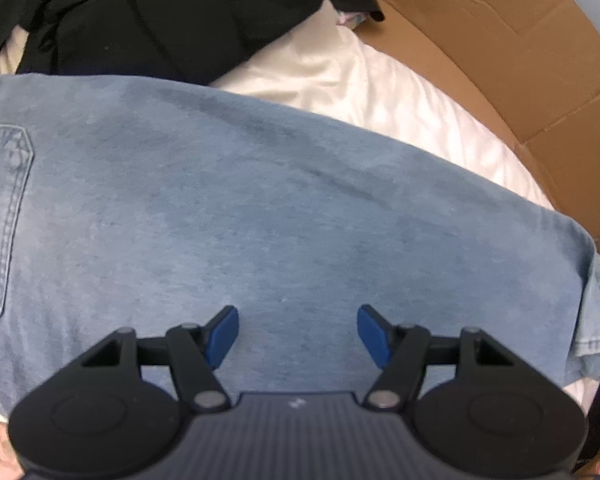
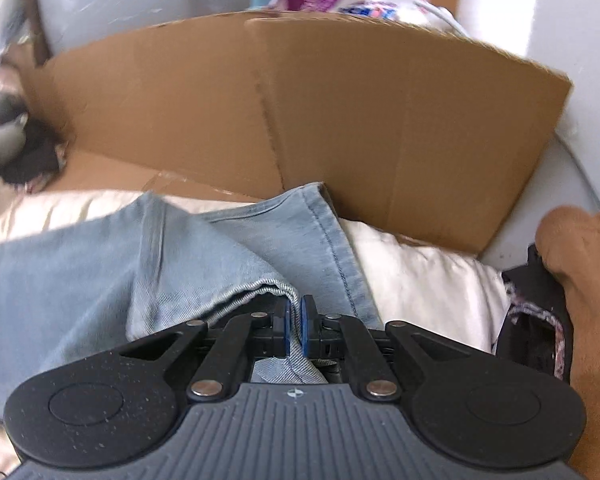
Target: Fold clothes
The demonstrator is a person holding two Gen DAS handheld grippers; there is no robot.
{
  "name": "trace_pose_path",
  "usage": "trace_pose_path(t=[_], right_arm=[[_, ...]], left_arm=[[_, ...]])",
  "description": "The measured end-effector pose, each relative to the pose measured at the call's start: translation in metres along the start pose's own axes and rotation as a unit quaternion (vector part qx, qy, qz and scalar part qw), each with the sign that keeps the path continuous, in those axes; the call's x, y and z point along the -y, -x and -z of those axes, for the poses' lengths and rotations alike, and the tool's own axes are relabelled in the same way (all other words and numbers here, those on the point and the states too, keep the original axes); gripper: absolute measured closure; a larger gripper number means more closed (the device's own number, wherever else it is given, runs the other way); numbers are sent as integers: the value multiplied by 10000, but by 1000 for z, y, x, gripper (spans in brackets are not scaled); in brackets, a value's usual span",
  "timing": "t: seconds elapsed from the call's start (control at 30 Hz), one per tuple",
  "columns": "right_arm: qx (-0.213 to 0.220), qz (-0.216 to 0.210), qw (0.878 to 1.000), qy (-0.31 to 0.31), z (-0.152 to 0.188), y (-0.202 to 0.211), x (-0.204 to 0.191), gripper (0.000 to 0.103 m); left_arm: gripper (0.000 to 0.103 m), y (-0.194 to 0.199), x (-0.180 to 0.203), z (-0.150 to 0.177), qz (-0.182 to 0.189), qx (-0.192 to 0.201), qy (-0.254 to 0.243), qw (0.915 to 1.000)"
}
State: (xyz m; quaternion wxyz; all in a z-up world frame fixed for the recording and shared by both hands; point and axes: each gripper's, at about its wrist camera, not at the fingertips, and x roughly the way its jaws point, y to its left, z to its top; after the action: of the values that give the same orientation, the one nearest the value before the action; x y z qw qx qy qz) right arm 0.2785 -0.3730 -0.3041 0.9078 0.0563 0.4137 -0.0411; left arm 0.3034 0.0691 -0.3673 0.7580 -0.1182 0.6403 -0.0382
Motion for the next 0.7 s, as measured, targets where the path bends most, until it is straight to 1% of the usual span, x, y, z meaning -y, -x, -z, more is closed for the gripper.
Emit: trace_pose_path(t=[0.2, 0.27, 0.43, 0.7], right_arm=[[-81, -96, 9973, -730, -6, 3, 26, 100], [-98, -55, 9964, -841, -7, 6, 29, 100], [-23, 65, 9967, -808, -15, 8, 30, 100], [-57, 316, 9971, -694, -31, 4, 28, 101]], left_arm=[[35, -5, -2, 1, 60, -44, 45, 10000], [35, -5, -4, -1, 52, -18, 64, 10000], [35, -3, -7, 0, 38, -6, 116, 9999], [35, -3, -8, -1, 38, -2, 106, 9999]])
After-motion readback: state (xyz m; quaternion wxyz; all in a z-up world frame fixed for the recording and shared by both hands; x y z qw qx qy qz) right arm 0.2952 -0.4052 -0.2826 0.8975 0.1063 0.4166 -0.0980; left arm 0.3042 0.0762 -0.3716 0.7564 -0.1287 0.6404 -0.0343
